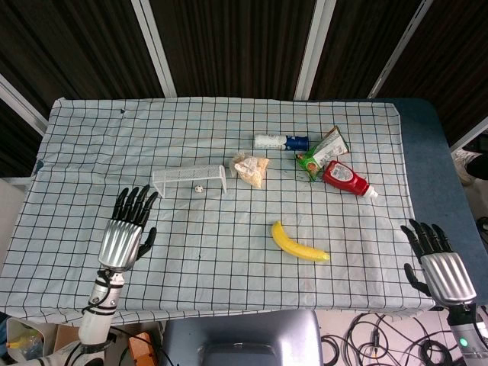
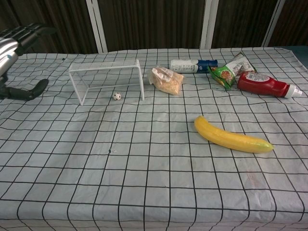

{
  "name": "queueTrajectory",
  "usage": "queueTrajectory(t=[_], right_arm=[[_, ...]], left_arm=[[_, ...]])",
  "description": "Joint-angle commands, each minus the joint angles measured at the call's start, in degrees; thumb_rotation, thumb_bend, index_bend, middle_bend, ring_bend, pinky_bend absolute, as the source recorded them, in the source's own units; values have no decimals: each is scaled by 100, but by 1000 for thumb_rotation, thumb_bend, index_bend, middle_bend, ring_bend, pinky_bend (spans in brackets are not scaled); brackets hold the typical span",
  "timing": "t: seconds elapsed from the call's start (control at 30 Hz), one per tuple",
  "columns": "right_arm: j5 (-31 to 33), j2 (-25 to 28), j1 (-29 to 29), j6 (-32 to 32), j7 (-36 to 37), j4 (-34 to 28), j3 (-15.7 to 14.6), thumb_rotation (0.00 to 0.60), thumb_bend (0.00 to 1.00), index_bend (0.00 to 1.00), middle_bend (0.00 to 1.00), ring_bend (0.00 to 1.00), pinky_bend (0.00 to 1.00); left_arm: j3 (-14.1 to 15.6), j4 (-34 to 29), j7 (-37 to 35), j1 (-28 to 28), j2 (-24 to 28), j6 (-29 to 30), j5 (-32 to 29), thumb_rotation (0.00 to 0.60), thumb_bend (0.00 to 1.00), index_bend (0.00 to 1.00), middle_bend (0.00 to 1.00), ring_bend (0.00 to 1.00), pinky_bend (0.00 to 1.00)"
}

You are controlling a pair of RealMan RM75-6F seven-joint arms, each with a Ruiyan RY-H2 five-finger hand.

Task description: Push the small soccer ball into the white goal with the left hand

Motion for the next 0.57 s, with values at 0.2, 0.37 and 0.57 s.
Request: queueTrajectory(t=[0.2, 0.37, 0.57], right_arm=[[-113, -101, -83, 82, -297, -108, -63, 600, 426, 0, 0, 0, 0], [-130, -144, -129, 91, -363, -121, -93, 600, 425, 0, 0, 0, 0], [-151, -146, -148, 115, -375, -116, -83, 600, 426, 0, 0, 0, 0]], left_arm=[[1527, -301, -1632, 1392, 1983, 20, 112, 600, 410, 0, 0, 0, 0], [1464, -68, -1972, 1445, 1976, 245, 503, 600, 402, 0, 0, 0, 0], [1411, -27, -2030, 1432, 1975, 81, 568, 600, 401, 0, 0, 0, 0]])
